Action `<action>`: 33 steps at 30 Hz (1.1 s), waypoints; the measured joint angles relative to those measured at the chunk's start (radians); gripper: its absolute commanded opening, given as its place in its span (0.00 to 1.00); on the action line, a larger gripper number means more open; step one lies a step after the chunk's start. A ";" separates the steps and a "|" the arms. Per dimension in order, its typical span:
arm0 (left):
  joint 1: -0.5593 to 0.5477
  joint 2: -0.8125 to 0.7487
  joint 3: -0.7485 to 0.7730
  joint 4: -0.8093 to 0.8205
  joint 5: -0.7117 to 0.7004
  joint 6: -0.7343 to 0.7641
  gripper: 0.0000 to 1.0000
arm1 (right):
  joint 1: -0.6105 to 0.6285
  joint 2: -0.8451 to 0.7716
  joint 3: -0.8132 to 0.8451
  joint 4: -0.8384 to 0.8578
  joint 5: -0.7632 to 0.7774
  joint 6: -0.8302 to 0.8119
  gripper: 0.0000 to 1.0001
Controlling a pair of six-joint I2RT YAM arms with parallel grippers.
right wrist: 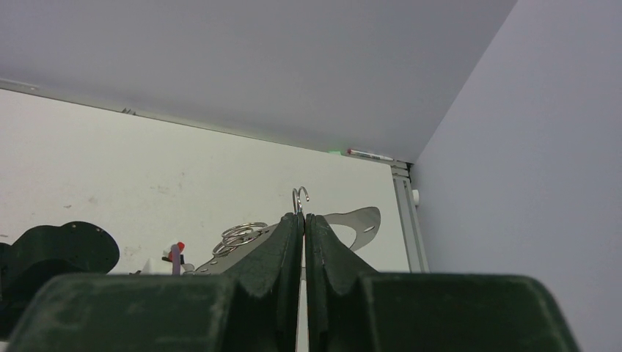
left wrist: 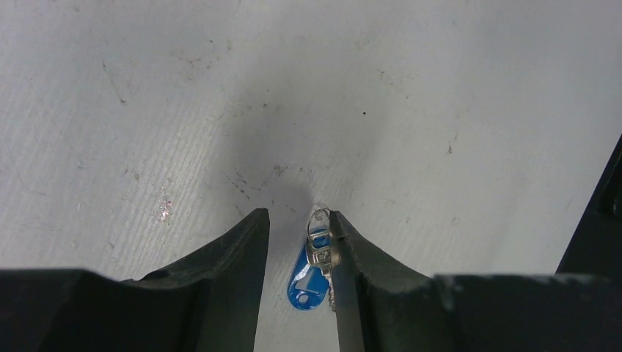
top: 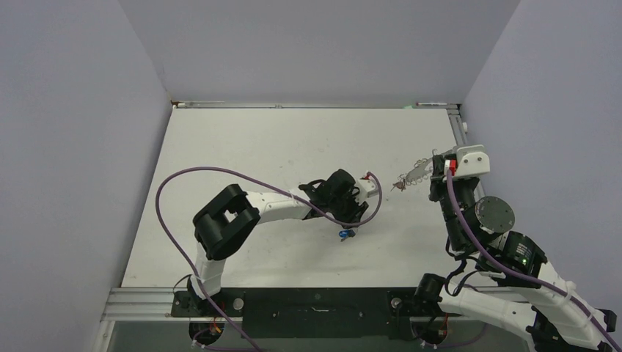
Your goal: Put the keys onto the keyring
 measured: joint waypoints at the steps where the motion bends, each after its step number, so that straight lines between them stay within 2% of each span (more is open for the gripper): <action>1: 0.000 0.009 0.007 -0.009 0.000 0.001 0.32 | 0.000 -0.002 0.003 -0.003 0.000 -0.002 0.05; 10: -0.010 0.037 0.073 -0.098 0.000 0.021 0.29 | 0.000 -0.020 0.010 -0.016 0.004 -0.019 0.05; 33: -0.024 0.090 0.140 -0.180 0.000 0.023 0.20 | 0.017 -0.020 0.010 -0.022 0.005 -0.020 0.05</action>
